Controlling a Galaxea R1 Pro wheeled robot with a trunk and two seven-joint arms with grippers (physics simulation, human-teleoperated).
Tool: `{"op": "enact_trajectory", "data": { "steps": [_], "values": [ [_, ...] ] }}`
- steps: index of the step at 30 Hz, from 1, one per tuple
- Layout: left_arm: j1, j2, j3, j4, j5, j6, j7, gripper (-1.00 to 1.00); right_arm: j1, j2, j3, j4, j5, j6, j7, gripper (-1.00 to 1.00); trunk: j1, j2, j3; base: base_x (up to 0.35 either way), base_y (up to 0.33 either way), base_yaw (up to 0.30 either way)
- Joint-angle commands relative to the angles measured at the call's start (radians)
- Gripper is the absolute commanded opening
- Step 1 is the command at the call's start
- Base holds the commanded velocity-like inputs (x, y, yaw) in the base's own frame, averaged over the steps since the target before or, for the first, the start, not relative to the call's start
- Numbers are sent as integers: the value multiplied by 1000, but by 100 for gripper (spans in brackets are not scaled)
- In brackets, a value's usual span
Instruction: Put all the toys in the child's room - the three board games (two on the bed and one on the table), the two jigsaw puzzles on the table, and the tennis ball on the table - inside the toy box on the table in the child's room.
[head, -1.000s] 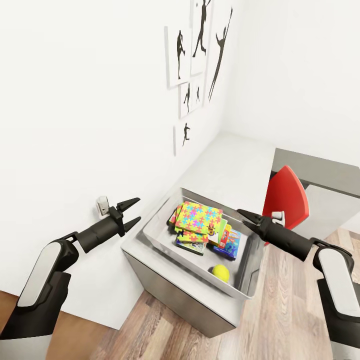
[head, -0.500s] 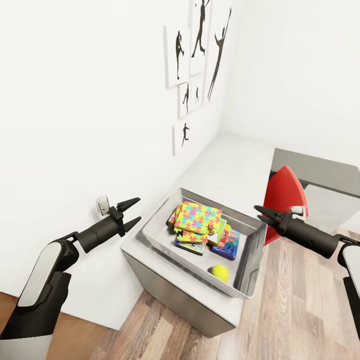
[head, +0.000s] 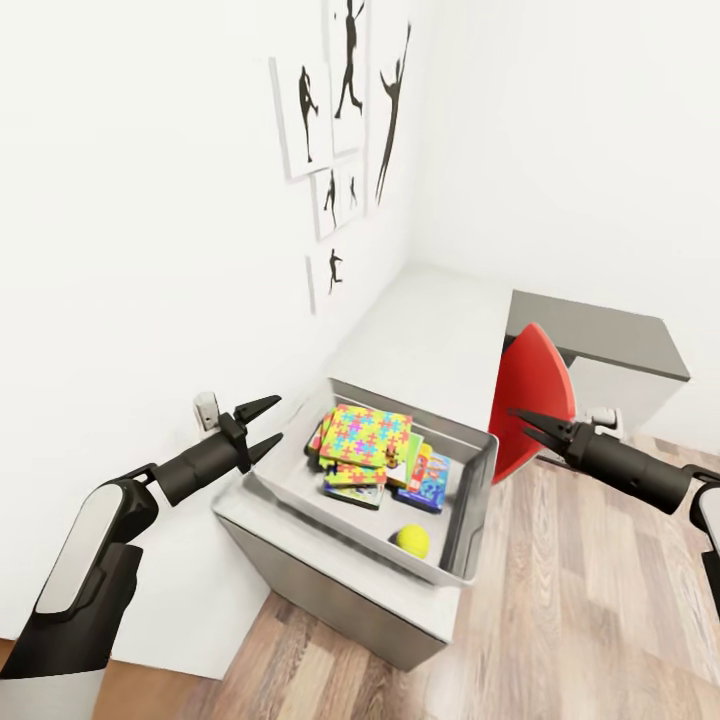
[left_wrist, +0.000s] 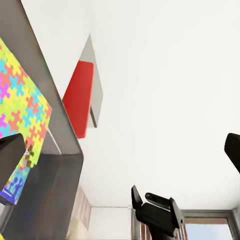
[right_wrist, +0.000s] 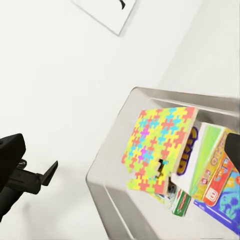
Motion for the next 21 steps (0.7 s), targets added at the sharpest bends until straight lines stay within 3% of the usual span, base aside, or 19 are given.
{"op": "enact_trajectory", "data": {
  "steps": [1,18,21],
  "values": [
    [-1,-1,0,-1,11,4,10,100,-2,-1,-1,0,11,4,10,100,1,-2,-1,0,0,-263],
    [-3,-4,-26,-2,9,2,10,100,-1,-3,-2,0,14,4,10,100,1,-2,5,0,0,-277],
    [-6,-5,-30,-3,-4,2,10,100,-1,-2,-2,0,14,4,10,100,1,-2,6,0,-100,-280]
  ]
}}
